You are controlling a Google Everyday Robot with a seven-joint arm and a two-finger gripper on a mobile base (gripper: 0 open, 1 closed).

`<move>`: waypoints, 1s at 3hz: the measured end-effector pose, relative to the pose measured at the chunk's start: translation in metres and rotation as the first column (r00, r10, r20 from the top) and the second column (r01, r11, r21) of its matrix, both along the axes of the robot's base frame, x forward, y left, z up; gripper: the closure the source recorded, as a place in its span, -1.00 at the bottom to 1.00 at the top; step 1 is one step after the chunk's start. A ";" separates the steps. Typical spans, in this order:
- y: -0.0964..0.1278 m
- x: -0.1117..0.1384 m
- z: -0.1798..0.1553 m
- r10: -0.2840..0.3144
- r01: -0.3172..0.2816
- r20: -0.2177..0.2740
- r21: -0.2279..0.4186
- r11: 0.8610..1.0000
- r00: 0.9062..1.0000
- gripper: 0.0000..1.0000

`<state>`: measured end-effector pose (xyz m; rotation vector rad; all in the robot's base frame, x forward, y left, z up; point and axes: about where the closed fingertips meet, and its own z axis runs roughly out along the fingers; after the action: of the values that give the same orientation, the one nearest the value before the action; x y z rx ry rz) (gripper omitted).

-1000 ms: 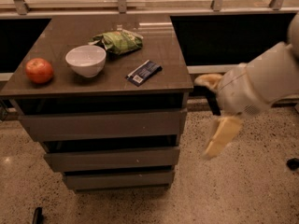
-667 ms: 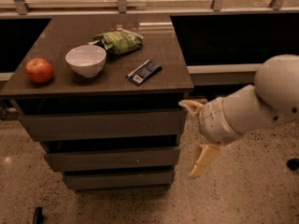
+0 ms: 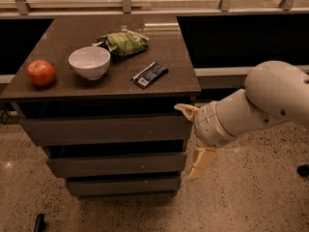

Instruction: Open middle drawer

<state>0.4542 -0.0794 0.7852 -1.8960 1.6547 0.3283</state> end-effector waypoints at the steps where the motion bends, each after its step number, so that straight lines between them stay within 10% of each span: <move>1: 0.026 0.023 -0.096 0.043 -0.040 -0.074 0.043 0.998 0.996 -1.00; 2: 0.042 0.045 -0.172 0.030 -0.026 -0.053 0.069 0.997 0.998 -1.00; 3: 0.042 0.045 -0.172 0.030 -0.026 -0.053 0.069 0.997 0.998 -1.00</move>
Offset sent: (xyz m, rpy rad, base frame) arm 0.0623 0.0551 -0.2458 0.0740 0.0342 0.0383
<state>0.4995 -0.0372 0.6131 -1.8762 1.6318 0.4458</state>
